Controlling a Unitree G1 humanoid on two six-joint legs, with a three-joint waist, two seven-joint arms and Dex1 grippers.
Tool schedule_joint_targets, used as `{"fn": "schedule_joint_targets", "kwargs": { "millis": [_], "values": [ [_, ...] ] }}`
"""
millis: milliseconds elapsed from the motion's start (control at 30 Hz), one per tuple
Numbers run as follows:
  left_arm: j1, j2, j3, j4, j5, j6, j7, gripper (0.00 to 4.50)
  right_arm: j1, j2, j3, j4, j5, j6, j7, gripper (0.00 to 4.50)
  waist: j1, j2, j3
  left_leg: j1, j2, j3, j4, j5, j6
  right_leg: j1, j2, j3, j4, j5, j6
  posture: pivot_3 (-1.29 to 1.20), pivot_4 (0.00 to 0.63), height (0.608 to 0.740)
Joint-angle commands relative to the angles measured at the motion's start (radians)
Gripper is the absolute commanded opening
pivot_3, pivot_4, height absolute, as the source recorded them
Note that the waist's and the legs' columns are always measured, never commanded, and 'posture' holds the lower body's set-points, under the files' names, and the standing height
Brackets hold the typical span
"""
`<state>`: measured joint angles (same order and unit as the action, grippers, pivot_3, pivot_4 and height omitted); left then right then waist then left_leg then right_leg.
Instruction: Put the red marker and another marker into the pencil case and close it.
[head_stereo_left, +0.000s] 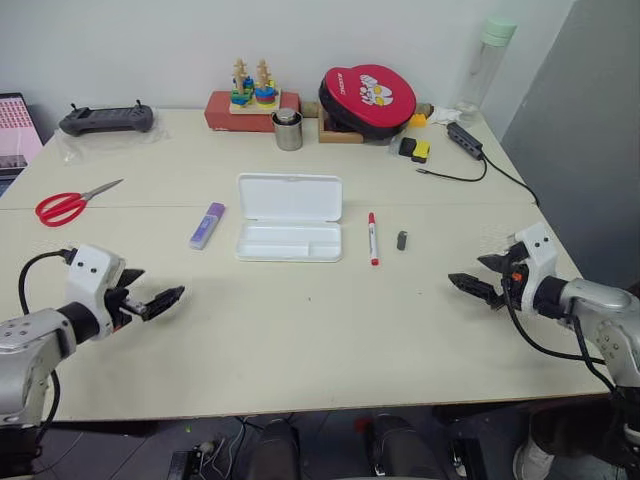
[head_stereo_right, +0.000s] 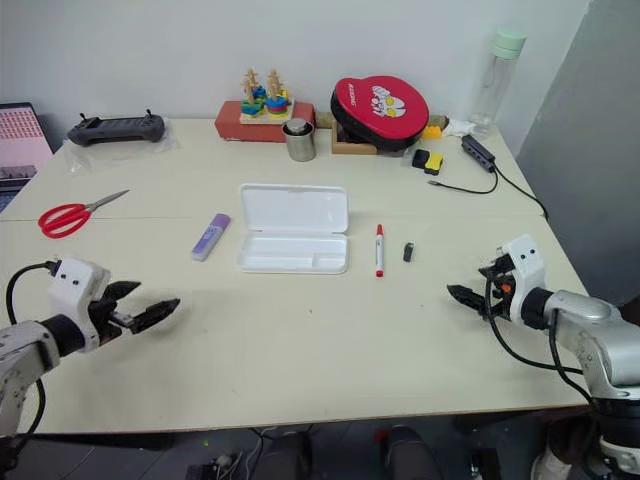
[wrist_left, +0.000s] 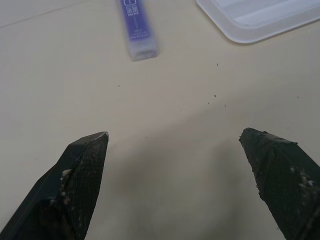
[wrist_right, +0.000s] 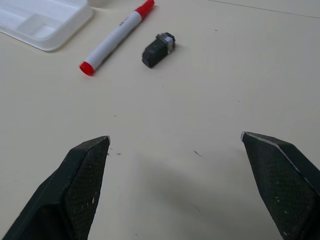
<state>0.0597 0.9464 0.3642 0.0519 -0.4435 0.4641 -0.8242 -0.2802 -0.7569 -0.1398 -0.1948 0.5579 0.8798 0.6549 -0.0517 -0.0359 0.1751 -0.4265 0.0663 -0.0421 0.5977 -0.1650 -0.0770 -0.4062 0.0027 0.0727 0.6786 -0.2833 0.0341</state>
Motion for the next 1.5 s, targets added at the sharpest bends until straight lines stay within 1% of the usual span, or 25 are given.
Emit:
{"fn": "schedule_joint_targets", "kwargs": {
  "millis": [33, 267, 533, 767, 933, 1033, 1200, 1333, 1500],
  "values": [
    [0.031, 0.048, 0.039, -0.033, 0.018, -0.005, -0.056, 4.50, -0.044, -0.028, -0.002, -0.017, 0.008, 0.019, 0.027, 4.43, -0.002, 0.001, 0.000, 0.000, 0.000, 0.001, 0.000, 0.000, 0.000, 0.000, -0.001, 0.000, 0.000, 0.000, 0.000, 0.00, 0.150, 0.740],
    [0.003, 0.058, 0.041, -0.034, 0.022, 0.014, -0.070, 4.50, -0.043, -0.009, -0.001, -0.019, 0.014, 0.039, 0.032, 4.43, 0.004, 0.000, 0.000, 0.000, -0.001, 0.002, -0.001, 0.000, 0.000, -0.001, -0.002, 0.000, -0.001, 0.000, 0.000, 0.00, 0.150, 0.740],
    [-0.067, 0.021, -0.022, -0.009, 0.041, 0.003, -0.070, 4.50, -0.002, 0.026, 0.006, -0.059, 0.027, 0.030, 0.035, 4.43, 0.003, 0.000, 0.000, 0.000, -0.001, 0.002, -0.002, 0.000, 0.000, -0.001, -0.002, 0.000, -0.001, -0.001, 0.000, 0.00, 0.150, 0.740],
    [-0.064, 0.028, -0.028, -0.003, 0.048, -0.009, -0.103, 4.50, -0.003, 0.035, -0.005, -0.052, 0.021, 0.031, 0.025, 4.43, 0.002, 0.000, 0.000, 0.000, -0.001, 0.002, -0.002, 0.000, 0.000, -0.001, -0.002, 0.000, -0.001, -0.001, 0.000, 0.00, 0.150, 0.740],
    [-0.107, 0.036, -0.069, 0.020, 0.069, -0.040, -0.149, 4.50, 0.014, 0.026, -0.018, -0.077, 0.035, 0.043, 0.028, 4.43, 0.001, 0.000, 0.000, 0.000, -0.001, 0.002, -0.002, 0.000, 0.000, -0.001, -0.002, 0.000, -0.001, -0.001, 0.000, 0.00, 0.150, 0.740],
    [-0.177, 0.015, -0.102, 0.029, 0.062, -0.066, -0.186, 4.50, 0.030, 0.038, -0.019, -0.107, 0.055, 0.010, 0.064, 4.43, 0.010, 0.000, 0.000, 0.000, -0.001, 0.002, -0.002, 0.000, 0.000, -0.001, -0.002, -0.001, 0.000, -0.001, 0.000, 0.00, 0.150, 0.740],
    [-0.389, -0.062, -0.297, 0.053, 0.107, -0.088, -0.278, 4.50, 0.016, 0.082, -0.010, -0.221, 0.135, -0.026, 0.122, 4.43, 0.021, 0.000, 0.000, 0.000, -0.001, 0.002, -0.001, 0.000, 0.000, 0.000, -0.001, 0.000, 0.000, 0.001, 0.002, 0.00, 0.150, 0.740],
    [-0.524, -0.149, -0.400, 0.147, 0.152, -0.138, -0.320, 4.50, -0.005, 0.120, 0.014, -0.281, 0.167, -0.036, 0.113, 4.43, 0.020, 0.000, 0.000, -0.001, -0.001, 0.002, 0.001, 0.000, 0.000, 0.000, 0.000, 0.000, -0.001, 0.004, 0.007, 0.00, 0.150, 0.740],
    [-0.694, -0.264, -0.496, 0.351, 0.231, -0.223, -0.350, 4.50, -0.092, 0.189, 0.073, -0.307, 0.151, -0.042, 0.045, 4.43, 0.017, 0.000, 0.000, -0.001, -0.001, 0.000, 0.001, 0.000, 0.000, 0.000, 0.002, 0.000, 0.001, 0.004, 0.008, 0.00, 0.150, 0.740]
  ]
}}
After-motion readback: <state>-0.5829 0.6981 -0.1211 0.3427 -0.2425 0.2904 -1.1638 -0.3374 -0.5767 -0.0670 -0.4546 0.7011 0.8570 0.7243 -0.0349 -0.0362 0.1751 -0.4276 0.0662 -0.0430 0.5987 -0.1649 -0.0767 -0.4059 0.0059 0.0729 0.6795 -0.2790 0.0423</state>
